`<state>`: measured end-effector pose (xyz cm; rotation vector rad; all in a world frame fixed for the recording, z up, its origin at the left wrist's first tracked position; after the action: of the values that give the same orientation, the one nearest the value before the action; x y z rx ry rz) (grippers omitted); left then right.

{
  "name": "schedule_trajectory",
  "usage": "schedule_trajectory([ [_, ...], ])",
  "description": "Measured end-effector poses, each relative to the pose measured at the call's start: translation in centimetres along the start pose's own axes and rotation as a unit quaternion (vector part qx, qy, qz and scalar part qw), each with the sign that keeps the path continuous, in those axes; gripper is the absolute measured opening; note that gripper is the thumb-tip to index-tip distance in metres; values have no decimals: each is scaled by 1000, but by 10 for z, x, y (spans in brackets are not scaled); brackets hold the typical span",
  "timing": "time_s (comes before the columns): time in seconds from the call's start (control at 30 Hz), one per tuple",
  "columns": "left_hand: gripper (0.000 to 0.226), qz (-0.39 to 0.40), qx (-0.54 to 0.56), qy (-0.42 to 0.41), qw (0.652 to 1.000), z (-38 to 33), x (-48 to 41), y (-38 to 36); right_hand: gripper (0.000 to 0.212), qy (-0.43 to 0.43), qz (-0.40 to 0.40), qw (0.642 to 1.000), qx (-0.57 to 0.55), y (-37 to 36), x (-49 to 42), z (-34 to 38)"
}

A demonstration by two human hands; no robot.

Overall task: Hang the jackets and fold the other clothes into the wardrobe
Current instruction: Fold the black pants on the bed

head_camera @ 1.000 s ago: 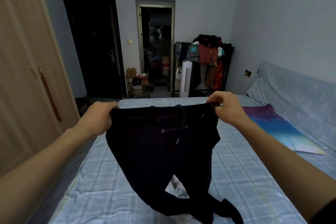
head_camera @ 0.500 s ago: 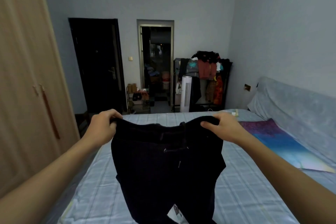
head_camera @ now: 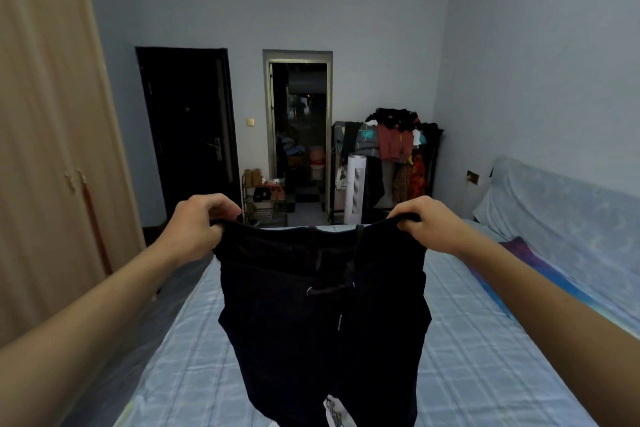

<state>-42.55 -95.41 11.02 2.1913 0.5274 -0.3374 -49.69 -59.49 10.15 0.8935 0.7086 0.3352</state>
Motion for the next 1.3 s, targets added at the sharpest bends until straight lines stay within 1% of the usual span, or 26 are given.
schedule_trajectory([
  [0.13,52,-1,-5,-14,1000,0,-1,3,15,3,37,999,-18,-1,2,3],
  [0.2,48,-9,-20,-30,999,1,0,6,8,-6,53,999,-7,-2,5,2],
  [0.23,44,-13,-29,-47,998,-1,2,6,6,-14,47,999,-4,-1,6,0],
  [0.33,32,-35,-73,-130,988,-12,13,4,14,-49,-29,998,-34,7,8,-9],
  [0.37,29,-44,-93,-145,984,-13,16,2,17,-62,-61,995,-46,10,9,-12],
  [0.4,27,-51,-111,-144,982,-11,17,-1,18,-74,-89,992,-53,12,10,-14],
  [0.47,27,-56,-136,-115,982,-3,16,-7,18,-95,-135,985,-57,15,12,-17],
  [0.6,35,-26,-100,-66,992,13,14,-26,17,-113,-173,975,-78,13,17,-18],
  [0.77,33,-24,-43,-52,997,14,16,-28,15,-103,-182,976,-68,17,21,-22],
  [0.83,38,0,2,-82,997,8,19,-26,15,-92,-183,977,-57,20,22,-27],
  [0.9,39,32,18,-138,990,-2,27,-24,17,-87,-182,977,-74,22,23,-35],
  [0.97,45,45,-2,-189,981,-7,34,-24,24,-88,-171,973,-132,19,24,-44],
  [1.03,56,49,-28,-208,976,-8,36,-26,31,-90,-153,969,-174,15,25,-51],
  [1.07,58,53,-36,-209,976,-7,37,-27,33,-89,-145,968,-186,13,26,-53],
  [1.13,53,54,-47,-201,977,-6,37,-28,36,-85,-133,965,-209,9,26,-56],
  [1.23,41,49,-43,-158,985,3,33,-27,40,-63,-124,962,-235,6,27,-51],
  [1.27,31,56,-34,-142,988,5,33,-27,42,-45,-118,963,-238,6,28,-46],
  [1.3,17,70,-28,-130,989,9,33,-28,42,-20,-109,964,-240,6,28,-41],
])
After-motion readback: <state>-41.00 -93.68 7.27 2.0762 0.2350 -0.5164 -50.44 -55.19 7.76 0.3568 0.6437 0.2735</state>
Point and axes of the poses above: each hand's wrist, its own x-axis away from the middle knuckle, its own y-axis out of the back of the hand, z = x × y, the point moved 9 cm from there along -x, towards the middle knuckle, and after that the axes turned 14 degrees about y, right-handed, at the moved point
